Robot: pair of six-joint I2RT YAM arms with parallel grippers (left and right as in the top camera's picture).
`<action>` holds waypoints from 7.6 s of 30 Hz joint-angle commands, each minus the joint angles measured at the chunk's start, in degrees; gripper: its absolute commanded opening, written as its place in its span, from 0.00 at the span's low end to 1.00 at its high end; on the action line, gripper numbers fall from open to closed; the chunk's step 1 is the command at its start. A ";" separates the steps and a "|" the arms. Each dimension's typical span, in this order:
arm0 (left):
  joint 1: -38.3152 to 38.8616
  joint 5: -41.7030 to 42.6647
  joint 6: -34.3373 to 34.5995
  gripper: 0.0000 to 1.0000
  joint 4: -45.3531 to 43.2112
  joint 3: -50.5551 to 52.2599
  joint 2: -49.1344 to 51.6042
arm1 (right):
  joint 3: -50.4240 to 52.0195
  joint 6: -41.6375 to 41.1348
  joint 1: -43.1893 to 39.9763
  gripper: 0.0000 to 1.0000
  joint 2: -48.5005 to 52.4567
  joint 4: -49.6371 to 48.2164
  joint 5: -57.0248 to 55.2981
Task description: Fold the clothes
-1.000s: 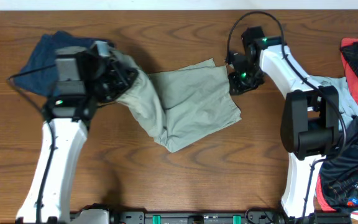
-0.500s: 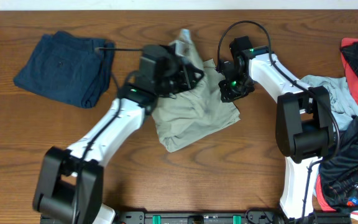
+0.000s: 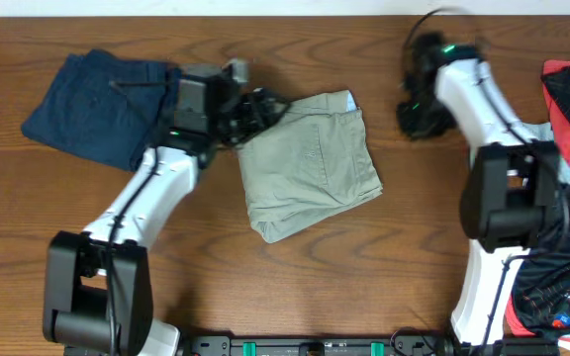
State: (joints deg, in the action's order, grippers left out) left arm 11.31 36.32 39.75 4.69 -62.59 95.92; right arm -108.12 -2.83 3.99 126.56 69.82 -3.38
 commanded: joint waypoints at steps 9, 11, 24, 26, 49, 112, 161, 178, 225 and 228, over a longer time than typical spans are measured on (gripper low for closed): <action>-2.36 -11.72 -9.73 0.79 12.44 -0.02 4.68 | -8.26 3.32 -1.36 0.27 -7.67 1.99 12.00; -2.36 -14.05 -9.73 0.80 12.39 0.02 7.23 | -8.26 3.32 -0.96 0.27 -7.76 2.36 12.00; 0.09 1.25 -10.84 0.06 -4.39 -0.02 18.21 | -8.24 3.30 -1.03 0.26 -7.74 3.28 12.00; -0.26 1.16 -10.86 0.06 -7.54 -0.04 17.18 | -8.24 3.30 -1.03 0.26 -7.74 3.34 12.00; -43.65 -9.42 -10.82 0.50 2.80 -10.64 2.93 | -8.24 4.24 -1.57 0.26 -7.74 2.84 11.74; -15.82 -26.64 -41.29 0.98 24.41 -18.23 18.47 | -8.24 4.15 -1.68 0.31 -7.74 7.80 11.78; -19.74 -10.14 -34.80 0.98 -1.25 -22.51 23.74 | -8.24 1.11 -1.79 0.61 -7.74 14.38 11.80; -2.49 -15.65 -34.77 0.98 38.25 -22.40 20.48 | 1.22 3.34 -8.17 0.25 -3.61 0.81 6.78; -12.37 -26.71 -31.93 0.98 52.76 -28.30 10.86 | 2.69 5.07 -22.08 0.74 -8.59 2.40 15.26; -13.90 -26.75 -31.93 0.98 62.71 -28.30 9.57 | 2.69 0.87 -19.28 0.75 -8.61 7.45 10.58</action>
State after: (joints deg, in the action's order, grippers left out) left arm -1.72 10.70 7.20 63.09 -90.21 106.56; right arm -104.53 4.05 -17.12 119.90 75.09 16.75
